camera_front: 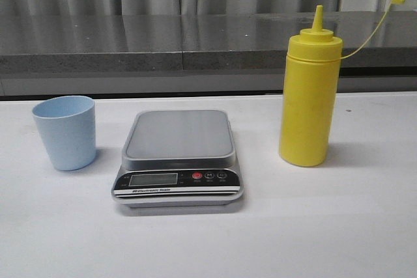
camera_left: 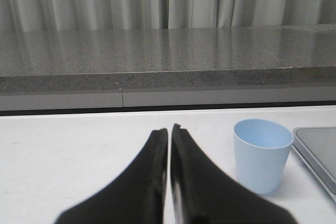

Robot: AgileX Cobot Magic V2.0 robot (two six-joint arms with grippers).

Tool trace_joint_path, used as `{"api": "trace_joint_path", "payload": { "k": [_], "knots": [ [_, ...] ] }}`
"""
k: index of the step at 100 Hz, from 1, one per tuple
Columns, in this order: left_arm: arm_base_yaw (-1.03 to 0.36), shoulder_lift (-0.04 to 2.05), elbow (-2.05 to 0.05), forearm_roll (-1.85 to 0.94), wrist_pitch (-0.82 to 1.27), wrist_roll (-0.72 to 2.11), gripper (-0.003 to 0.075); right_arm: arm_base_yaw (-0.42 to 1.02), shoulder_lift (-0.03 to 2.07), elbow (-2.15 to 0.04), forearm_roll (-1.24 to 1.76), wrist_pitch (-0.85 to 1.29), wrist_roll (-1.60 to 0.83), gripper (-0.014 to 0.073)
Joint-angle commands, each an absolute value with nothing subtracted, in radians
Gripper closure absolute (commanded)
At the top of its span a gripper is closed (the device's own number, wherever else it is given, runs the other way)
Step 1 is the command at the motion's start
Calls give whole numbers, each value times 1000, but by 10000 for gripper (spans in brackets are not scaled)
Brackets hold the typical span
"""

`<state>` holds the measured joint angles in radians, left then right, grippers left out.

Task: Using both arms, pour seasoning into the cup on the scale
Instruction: 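Move the left gripper down toward the light blue cup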

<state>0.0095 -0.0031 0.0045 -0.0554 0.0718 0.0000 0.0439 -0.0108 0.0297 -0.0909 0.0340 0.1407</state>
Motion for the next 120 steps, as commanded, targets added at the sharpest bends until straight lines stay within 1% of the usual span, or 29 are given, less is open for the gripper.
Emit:
{"api": "trace_joint_path", "payload": {
  "k": [1,77,100,120],
  "knots": [
    [13,-40,48,-65,-19,-5,710,37,-25,27,-92,-40,141,661],
    [13,-40,28,-65,-46,-5,710,37,-25,27,-92,-40,141,661],
    [13,-8,-78,-76,24,-7,710,37,-25,27,-92,-40,141,661],
    [13,122,-245,-100,137,-7,710,37,-25,27,-92,-40,141,661]
  ]
}}
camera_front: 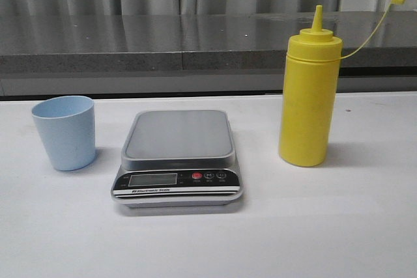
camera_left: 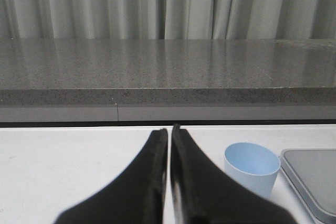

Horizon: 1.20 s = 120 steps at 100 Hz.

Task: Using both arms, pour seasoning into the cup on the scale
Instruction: 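Move the left gripper down toward the light blue cup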

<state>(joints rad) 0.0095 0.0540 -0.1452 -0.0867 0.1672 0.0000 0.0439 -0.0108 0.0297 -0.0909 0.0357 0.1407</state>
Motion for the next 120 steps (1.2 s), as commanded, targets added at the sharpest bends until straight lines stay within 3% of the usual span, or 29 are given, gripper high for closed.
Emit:
{"api": "trace_joint_path", "payload": {
  "k": [1,47,66,78,102,108,120],
  "knots": [
    [13,134,-245,-100,140,-7,710,37,-25,27,-92,-40,141,661],
    [13,588,-635,-98,521,0,709,37,-25,27,-92,-40,141,661],
    [13,750,-723,-98,548,39,694,37,-25,27,-92,-40,141,661],
    [13,833,-760,-101,548,49,587,37,-25,27,-92,-40,141,661],
    [-23,1025,-828,-146,570,128,216,37,-25,27,-92,-40,141,661],
    [-45,1073,-855,-173,570,128,184,37,-25,27,-92,-40,141,661],
    [-91,1161,-912,-180,572,128,202,37,-25,27,-92,-40,141,661]
  ]
}}
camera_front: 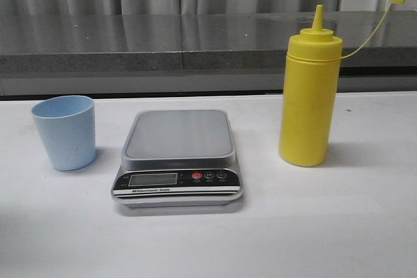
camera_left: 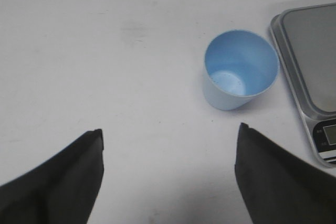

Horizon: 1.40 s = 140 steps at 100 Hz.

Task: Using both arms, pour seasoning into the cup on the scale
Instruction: 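Move the left gripper down toward the light blue cup, then grasp the light blue cup rim with the left gripper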

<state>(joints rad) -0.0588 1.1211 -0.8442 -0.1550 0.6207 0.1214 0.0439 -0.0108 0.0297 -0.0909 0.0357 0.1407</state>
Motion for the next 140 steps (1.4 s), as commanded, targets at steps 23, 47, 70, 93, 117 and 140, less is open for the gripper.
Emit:
{"api": "trace_joint_path", "payload": {
  "k": [23,47,70,93,117,140],
  "knots": [
    [-163,1307,-1013,-197,576,128,231,37,-25,27,-92,-40,141,661],
    [-176,1451,-1120,-215,645,128,231,37,-25,27,-92,-40,141,661],
    [-176,1553,-1198,-215,648,128,231,37,-25,27,-92,-40,141,661],
    [-172,1655,-1241,-215,649,128,231,37,-25,27,-92,-40,141,661],
    [-166,1735,-1241,-215,639,128,231,37,-25,27,-92,-40,141,661],
    [-166,1770,-1241,-215,623,126,232,37,-25,27,-92,-40,141,661]
  ]
}}
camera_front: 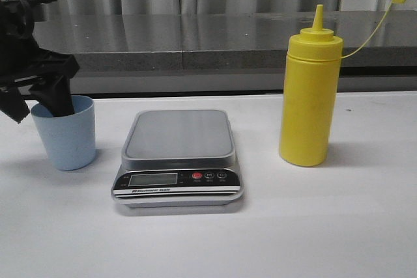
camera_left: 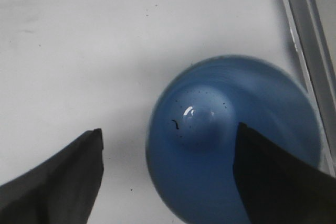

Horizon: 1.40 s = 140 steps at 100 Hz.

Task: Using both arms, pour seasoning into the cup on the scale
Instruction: 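Grasp the light blue cup rim with the left gripper, then lift the cup and carry it over the scale with the left gripper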

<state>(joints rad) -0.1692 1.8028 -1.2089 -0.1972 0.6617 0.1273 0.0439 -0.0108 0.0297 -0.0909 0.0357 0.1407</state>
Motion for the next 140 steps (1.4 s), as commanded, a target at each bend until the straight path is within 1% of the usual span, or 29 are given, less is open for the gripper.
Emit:
{"api": "trace_joint_path", "payload": {
  "k": [1,7,14,26,33,34,35,49,62,76,95,111,128,140],
  "knots": [
    [-166,1770,-1241,-215,623,126,232,37,-25,27,-92,-40,141,661],
    [-166,1774,-1241,-215,623,126,234,37,-25,27,-92,-40,141,661],
    [-166,1774,-1241,-215,623,126,264,37,-25,27,-92,-40,141,661],
    [-166,1774,-1241,-215,619,126,363,37,-25,27,-92,-40,141,661],
    [-166,1774,-1241,-215,619,126,430,37,-25,27,-92,-40,141,661],
    [-166,1774,-1241,-215,619,126,449,37,-25,27,-92,-40,141,661],
    [-166,1774,-1241,-215,619,126,449,37,-25,27,-92,-40,141,661],
    [-166,1774,-1241,-215,616,126,570,37,-25,27,-92,-40,141,661],
    [-166,1774,-1241,-215,616,126,647,37,-25,27,-92,-40,141,661],
    [-166,1774,-1241,-215,620,126,709,37,-25,27,-92,-40,141,661],
    [-166,1774,-1241,-215,652,126,710,37,-25,27,-92,-40,141,661],
    [-168,1763,-1246,-215,628,126,710,37,-25,27,-92,-40,141,661],
    [-179,1747,-1316,-215,679,126,710,37,-25,27,-92,-40,141,661],
    [-221,1736,-1391,-215,703,126,710,37,-25,27,-92,-40,141,661]
  ]
}}
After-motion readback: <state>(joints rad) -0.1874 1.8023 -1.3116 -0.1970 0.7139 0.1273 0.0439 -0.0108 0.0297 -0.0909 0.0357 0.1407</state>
